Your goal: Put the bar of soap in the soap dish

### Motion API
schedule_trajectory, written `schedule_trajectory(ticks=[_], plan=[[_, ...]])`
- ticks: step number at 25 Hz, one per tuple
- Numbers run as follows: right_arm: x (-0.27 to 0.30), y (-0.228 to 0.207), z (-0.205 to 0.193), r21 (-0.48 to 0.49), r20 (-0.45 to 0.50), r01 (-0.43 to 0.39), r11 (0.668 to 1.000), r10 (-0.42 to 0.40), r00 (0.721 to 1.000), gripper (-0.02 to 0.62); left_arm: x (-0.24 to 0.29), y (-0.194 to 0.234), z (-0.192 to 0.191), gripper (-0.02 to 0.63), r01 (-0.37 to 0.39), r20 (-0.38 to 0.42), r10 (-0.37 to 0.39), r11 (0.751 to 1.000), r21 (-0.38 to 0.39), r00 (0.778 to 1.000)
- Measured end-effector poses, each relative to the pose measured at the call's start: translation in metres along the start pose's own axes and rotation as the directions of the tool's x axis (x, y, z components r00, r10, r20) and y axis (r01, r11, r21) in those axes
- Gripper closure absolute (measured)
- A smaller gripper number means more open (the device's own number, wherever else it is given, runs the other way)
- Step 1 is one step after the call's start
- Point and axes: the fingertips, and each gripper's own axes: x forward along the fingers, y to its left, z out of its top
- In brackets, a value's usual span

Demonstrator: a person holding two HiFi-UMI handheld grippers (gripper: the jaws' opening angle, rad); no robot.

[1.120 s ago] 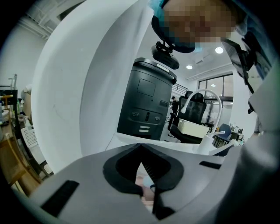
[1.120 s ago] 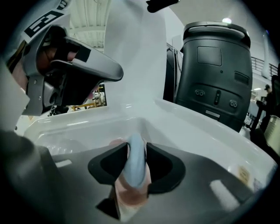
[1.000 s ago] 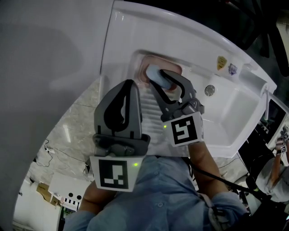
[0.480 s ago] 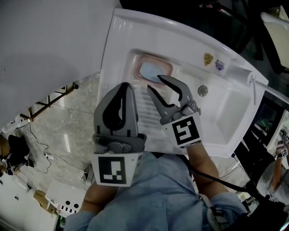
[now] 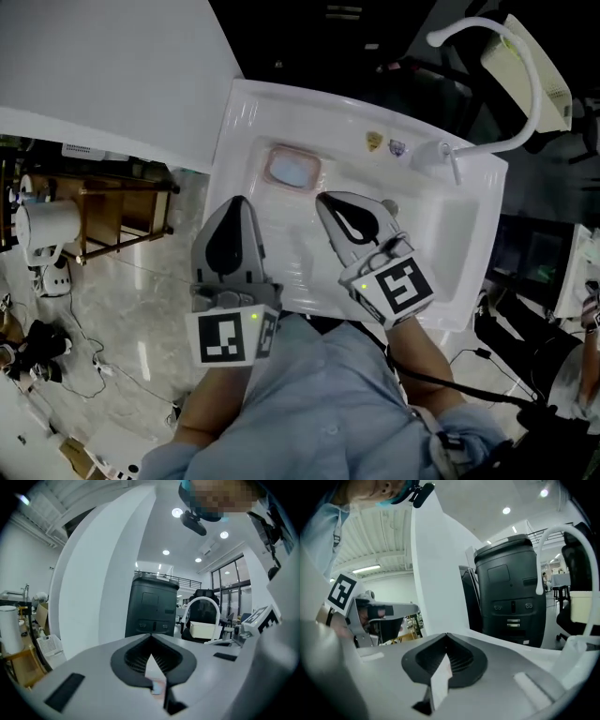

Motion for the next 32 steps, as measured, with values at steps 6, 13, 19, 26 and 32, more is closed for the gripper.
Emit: schedule_trajectory(ticks=[6,13,19,26,32], plan=[[-0.037,0.016,0.062,-0.03,0.136,0.036,0.999,-0.032,0.99,0.594,-0.026,-0.034,0.031,0.6,0.023,0.072,-0.023,1.0,-0.001,0.997],[-0.075,0.026,0.109,-0.089,0.235,0.055,0.995,-0.033,0.971,0.594,-0.047,-0.068,0.06,0.6,0.037,0.145,-0.042,0.999,0.036,0.989],[-0.086,0.033,0.115,-0.111,0.252,0.064,0.992,-0.034,0.967,0.595,-0.056,-0.078,0.069,0.6,0.042,0.17,-0.053,0.997,0.067,0.984],[-0.089,0.035,0.118,-0.108,0.268,0.055,0.993,-0.024,0.963,0.595,-0.056,-0.081,0.072,0.6,0.039,0.176,-0.052,0.996,0.076,0.983],[-0.086,0.037,0.118,-0.107,0.269,0.049,0.993,-0.019,0.963,0.595,-0.055,-0.078,0.072,0.6,0.037,0.175,-0.05,0.996,0.078,0.983]])
